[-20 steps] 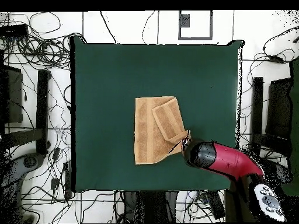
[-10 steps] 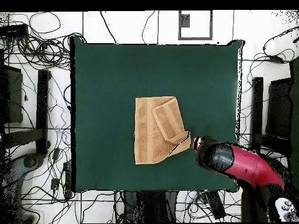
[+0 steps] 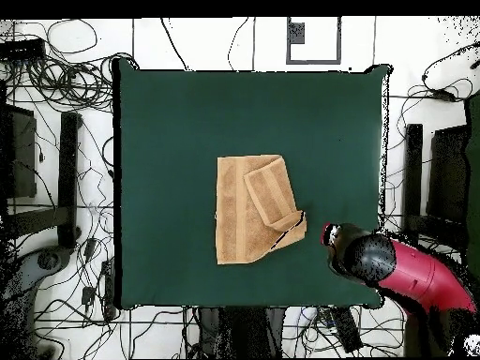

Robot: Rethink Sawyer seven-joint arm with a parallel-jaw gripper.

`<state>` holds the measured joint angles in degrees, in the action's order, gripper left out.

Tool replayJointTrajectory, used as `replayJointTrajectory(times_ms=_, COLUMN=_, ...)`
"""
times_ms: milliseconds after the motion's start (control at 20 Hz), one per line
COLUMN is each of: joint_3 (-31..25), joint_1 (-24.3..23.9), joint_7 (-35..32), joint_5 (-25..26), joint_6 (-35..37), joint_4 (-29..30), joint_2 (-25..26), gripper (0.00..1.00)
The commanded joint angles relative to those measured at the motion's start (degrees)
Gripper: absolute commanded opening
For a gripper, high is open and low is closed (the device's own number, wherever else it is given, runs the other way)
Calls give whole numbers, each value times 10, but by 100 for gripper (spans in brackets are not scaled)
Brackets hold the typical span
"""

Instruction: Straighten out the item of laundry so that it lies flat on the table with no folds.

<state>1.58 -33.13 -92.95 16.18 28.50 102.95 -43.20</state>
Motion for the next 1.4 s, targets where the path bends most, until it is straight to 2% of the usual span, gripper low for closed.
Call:
replayJointTrajectory(times_ms=50, joint_3=-107, joint_1=24, joint_7=37, joint_5=0, joint_6=65, joint_4=-16, joint_2=18, gripper=100)
replayJointTrajectory(times_ms=400, joint_3=-135, joint_1=27, joint_7=6, joint_5=-29, joint_6=73, joint_4=-27, joint_2=12, gripper=100)
replayJointTrajectory(times_ms=1100, joint_3=-135, joint_1=51, joint_7=-21, joint_5=-33, joint_6=92, joint_4=-52, joint_2=19, gripper=100)
replayJointTrajectory(times_ms=1400, joint_3=-127, joint_1=73, joint_7=-50, joint_5=-40, joint_6=75, joint_4=-48, joint_2=25, gripper=100)
